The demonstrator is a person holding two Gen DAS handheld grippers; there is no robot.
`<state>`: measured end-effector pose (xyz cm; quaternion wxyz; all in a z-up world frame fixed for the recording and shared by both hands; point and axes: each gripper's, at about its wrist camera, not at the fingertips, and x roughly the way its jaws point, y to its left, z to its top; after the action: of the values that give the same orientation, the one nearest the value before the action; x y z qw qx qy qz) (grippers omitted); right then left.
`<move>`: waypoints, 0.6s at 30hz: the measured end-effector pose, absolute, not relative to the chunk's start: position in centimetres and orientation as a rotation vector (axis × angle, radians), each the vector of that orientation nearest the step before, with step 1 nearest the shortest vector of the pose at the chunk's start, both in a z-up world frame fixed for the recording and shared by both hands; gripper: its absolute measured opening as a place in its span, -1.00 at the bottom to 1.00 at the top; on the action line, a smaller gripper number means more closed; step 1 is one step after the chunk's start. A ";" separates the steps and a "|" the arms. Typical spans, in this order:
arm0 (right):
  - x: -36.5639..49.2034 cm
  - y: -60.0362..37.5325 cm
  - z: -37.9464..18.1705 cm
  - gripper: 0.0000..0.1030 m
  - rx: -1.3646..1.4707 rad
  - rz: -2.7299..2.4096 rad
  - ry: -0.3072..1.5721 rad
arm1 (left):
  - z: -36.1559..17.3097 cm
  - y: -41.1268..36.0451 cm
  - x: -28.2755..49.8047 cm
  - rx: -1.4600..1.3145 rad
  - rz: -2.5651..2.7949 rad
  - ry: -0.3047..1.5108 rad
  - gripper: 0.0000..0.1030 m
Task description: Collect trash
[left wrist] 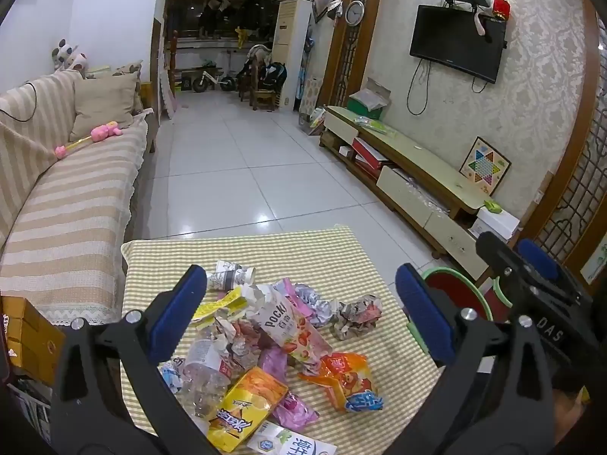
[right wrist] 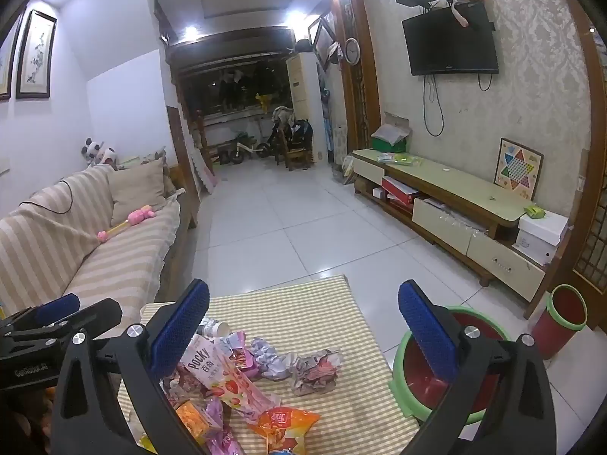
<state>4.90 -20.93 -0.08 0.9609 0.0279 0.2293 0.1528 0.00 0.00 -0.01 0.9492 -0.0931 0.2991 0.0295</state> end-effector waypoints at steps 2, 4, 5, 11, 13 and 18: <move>4.9 -20.9 -0.1 0.86 0.059 0.307 0.469 | 0.0 0.0 0.0 -0.188 0.058 0.611 0.90; 5.0 -20.8 -0.1 0.86 0.059 0.307 0.468 | -0.2 -0.1 0.0 -0.186 0.059 0.609 0.90; 5.0 -20.8 -0.1 0.86 0.060 0.308 0.467 | -0.2 -0.1 0.0 -0.187 0.058 0.608 0.90; 5.0 -20.9 0.0 0.86 0.059 0.304 0.470 | 0.0 0.0 0.0 -0.187 0.056 0.613 0.90; 4.9 -20.9 0.0 0.86 0.059 0.303 0.470 | 0.0 -0.1 0.0 -0.188 0.056 0.614 0.90; 5.1 -21.0 0.1 0.86 0.062 0.300 0.472 | 0.0 -0.5 0.3 -0.189 0.056 0.612 0.90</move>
<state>5.05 -20.98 0.08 0.9606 0.0304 0.2330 0.1482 0.34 -0.49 -0.05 0.9488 -0.0929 0.3007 0.0274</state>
